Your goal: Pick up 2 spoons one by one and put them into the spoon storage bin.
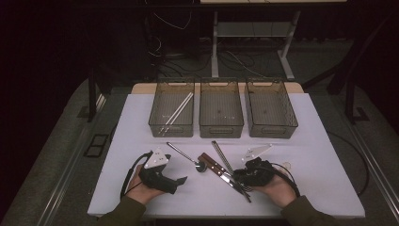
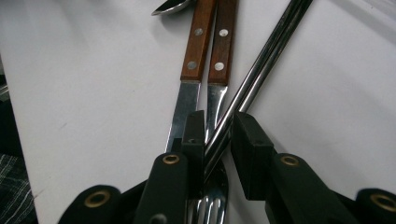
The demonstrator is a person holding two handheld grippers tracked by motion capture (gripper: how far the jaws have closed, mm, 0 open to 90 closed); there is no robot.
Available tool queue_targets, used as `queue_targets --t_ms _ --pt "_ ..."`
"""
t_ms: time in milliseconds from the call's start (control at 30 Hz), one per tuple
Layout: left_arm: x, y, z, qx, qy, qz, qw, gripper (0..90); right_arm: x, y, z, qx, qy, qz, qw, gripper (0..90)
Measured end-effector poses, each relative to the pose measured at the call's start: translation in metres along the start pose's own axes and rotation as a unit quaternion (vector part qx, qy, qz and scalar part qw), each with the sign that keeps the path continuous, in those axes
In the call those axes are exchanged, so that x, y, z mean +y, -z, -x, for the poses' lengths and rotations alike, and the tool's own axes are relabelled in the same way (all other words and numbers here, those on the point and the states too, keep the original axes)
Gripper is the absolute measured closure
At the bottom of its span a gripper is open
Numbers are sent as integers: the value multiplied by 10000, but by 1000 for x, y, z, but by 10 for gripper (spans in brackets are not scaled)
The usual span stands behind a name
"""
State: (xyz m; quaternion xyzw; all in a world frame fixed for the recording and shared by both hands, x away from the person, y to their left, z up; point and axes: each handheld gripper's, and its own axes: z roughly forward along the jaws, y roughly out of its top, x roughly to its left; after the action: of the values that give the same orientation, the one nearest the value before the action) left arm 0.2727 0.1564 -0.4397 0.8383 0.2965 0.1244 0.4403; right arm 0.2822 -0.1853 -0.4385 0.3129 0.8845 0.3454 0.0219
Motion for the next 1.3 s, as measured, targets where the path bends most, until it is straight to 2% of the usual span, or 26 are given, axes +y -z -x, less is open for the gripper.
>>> queue_targets --t_ms 633,1000,1300 --pt "0 -1 0 -11 -22 -14 10000 0 12 -10 9 -54 -19 69 10000 750" --pt "1 -1 0 -24 -44 -33 10000 0 14 -11 9 -44 -22 85 10000 751" --pt "1 -1 0 -27 -46 -38 10000 0 19 -16 6 -16 129 81 9999 754"
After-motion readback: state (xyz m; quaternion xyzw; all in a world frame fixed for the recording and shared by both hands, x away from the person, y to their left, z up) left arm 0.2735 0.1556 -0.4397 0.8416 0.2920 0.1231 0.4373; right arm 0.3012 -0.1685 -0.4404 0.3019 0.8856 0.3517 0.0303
